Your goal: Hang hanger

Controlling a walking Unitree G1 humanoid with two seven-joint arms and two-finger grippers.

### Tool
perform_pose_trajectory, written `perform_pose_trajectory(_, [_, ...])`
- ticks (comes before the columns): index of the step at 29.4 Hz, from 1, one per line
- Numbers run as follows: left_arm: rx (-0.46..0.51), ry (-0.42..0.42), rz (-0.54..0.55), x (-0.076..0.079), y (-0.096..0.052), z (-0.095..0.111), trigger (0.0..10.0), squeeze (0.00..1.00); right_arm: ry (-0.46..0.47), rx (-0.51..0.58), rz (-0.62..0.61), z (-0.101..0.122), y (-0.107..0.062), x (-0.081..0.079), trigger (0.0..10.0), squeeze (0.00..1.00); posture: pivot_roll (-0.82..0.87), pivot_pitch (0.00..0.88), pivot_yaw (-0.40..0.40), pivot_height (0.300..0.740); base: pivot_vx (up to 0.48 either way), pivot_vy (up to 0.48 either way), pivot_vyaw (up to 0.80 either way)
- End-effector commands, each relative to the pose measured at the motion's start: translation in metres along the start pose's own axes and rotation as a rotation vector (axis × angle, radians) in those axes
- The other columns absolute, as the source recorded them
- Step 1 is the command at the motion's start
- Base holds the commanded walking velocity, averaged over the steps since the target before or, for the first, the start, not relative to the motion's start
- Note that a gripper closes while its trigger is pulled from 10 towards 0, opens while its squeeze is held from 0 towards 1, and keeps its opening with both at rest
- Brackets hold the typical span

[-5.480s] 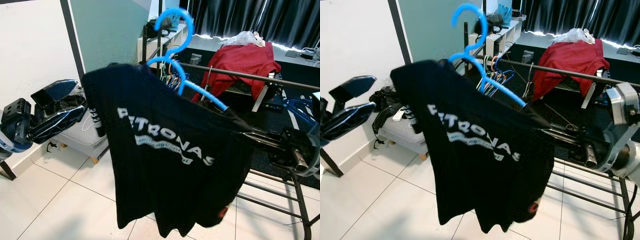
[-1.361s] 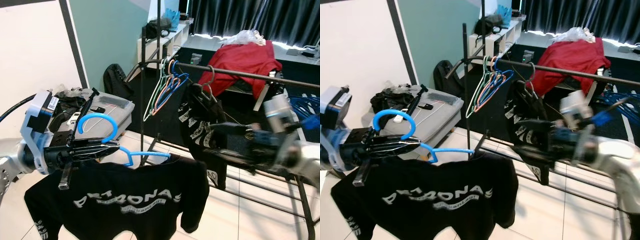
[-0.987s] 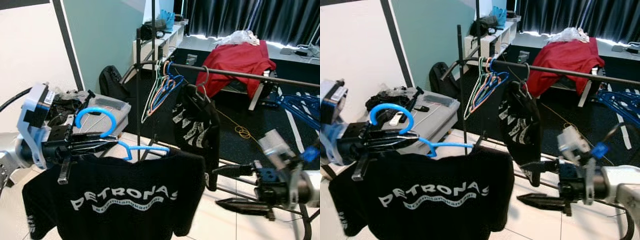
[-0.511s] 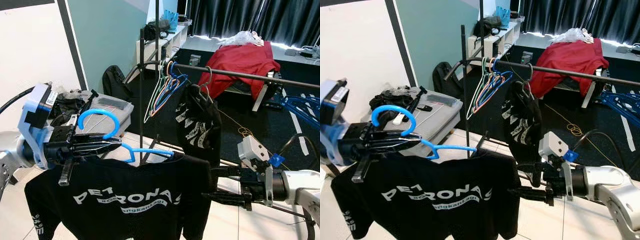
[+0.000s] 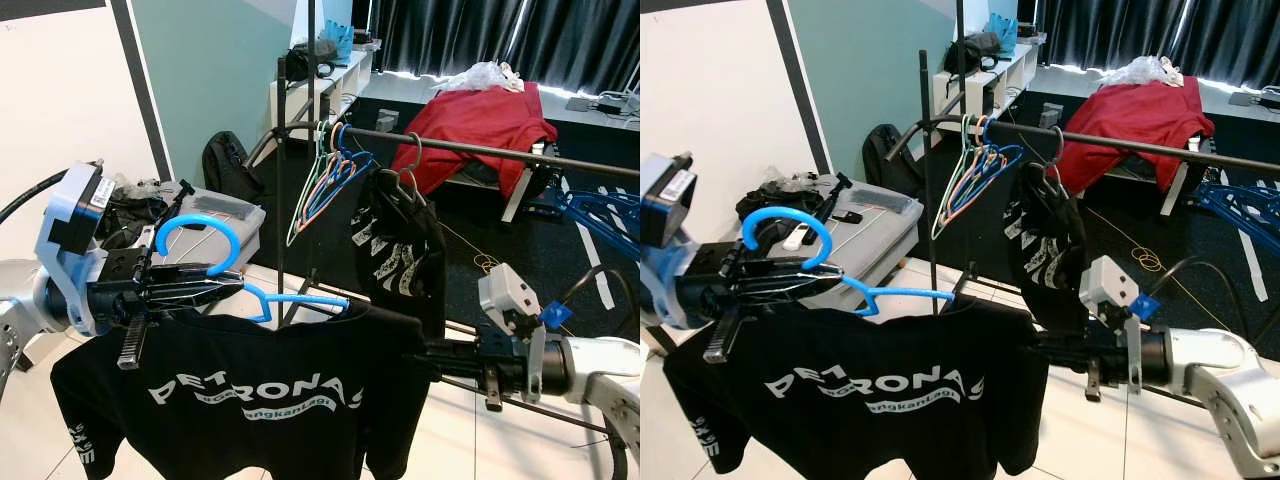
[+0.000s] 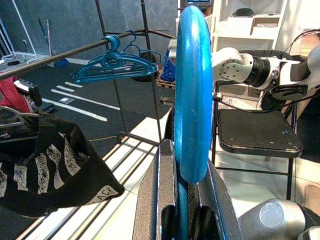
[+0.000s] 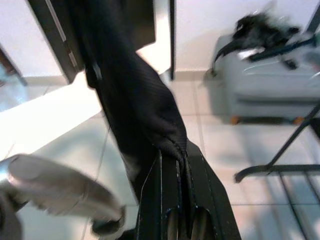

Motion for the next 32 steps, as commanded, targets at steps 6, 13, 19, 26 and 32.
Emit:
perform_pose_trajectory(6, [-0.103, 0.026, 0.094, -0.014, -0.012, -0.017, 0.0, 0.0, -0.039, 0.075, -0.132, 0.019, -0.019, 0.026, 0.0, 0.0, -0.05, 0.0, -0.013, 0.74, 0.0, 0.0, 0.0])
perform_pose_trajectory(13, [-0.241, 0.056, 0.2, -0.028, -0.03, -0.036, 0.0, 0.0, -0.096, 0.059, -0.284, 0.031, -0.05, 0.054, 0.0, 0.0, -0.05, 0.0, -0.015, 0.74, 0.0, 0.0, 0.0])
perform_pose_trajectory(19, [-0.208, 0.077, 0.227, -0.032, -0.027, -0.033, 0.0, 0.0, -0.111, 0.008, -0.345, 0.029, -0.063, 0.063, 0.0, 0.0, -0.05, 0.0, -0.014, 0.74, 0.0, 0.0, 0.0])
perform_pose_trajectory(26, [0.117, 0.185, 0.364, -0.058, -0.019, 0.025, 3.1, 0.0, -0.011, -0.139, -0.153, -0.02, -0.021, 0.026, 0.0, 0.0, -0.06, 0.0, -0.011, 0.74, 0.0, 0.0, 0.0])
perform_pose_trajectory(32, [0.232, 0.178, 0.334, -0.054, -0.013, 0.041, 3.7, 0.0, -0.012, -0.104, -0.097, -0.021, 0.003, 0.014, 0.0, 0.0, -0.06, 0.0, -0.014, 0.74, 0.0, 0.0, 0.0])
Point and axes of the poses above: a point about 5 cm out from each wrist's last joint towards the gripper, its own y axis pointing out of the wrist towards the gripper, its own z axis along the axis of the wrist's last joint, x = y × z, the point moved 5 cm from there along y, pointing out of the wrist towards the gripper
